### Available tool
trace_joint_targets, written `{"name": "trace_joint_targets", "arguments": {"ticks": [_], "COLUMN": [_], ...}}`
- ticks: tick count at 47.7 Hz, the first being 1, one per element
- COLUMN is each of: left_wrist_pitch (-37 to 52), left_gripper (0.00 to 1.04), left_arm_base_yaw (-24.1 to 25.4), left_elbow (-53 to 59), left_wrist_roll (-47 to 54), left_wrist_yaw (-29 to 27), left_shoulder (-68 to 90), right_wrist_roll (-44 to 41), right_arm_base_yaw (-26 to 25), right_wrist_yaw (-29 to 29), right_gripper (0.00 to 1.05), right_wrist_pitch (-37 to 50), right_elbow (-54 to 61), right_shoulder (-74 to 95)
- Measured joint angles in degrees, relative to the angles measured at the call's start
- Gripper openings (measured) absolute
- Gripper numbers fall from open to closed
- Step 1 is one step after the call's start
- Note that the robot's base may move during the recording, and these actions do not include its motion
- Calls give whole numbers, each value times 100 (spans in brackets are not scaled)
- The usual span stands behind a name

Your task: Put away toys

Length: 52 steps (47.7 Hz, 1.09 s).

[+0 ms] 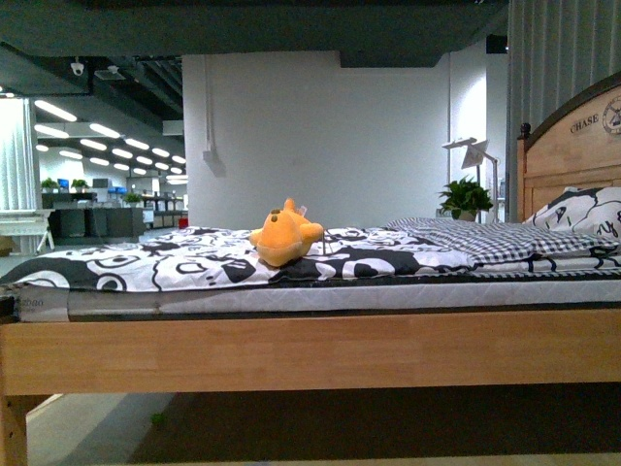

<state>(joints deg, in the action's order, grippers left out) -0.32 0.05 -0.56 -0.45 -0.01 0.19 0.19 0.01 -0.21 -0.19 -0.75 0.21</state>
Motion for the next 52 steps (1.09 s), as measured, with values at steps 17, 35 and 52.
{"name": "trace_joint_targets", "arguments": {"ticks": [17,35,52], "left_wrist_pitch": [0,0,0], "left_gripper": [99,99,99], "left_arm_base_yaw": [0,-2,-2], "left_elbow": [0,0,0], "left_wrist_roll": [0,0,0], "left_wrist_yaw": [0,0,0], "left_shoulder": [0,-2,-4], "right_wrist_roll": [0,0,0], "right_arm_base_yaw": [0,0,0], "right_wrist_yaw": [0,2,0], "right_gripper": [104,104,104], "right_wrist_pitch": [0,0,0], "right_elbow": [0,0,0], "right_shoulder": [2,-2,-4]}}
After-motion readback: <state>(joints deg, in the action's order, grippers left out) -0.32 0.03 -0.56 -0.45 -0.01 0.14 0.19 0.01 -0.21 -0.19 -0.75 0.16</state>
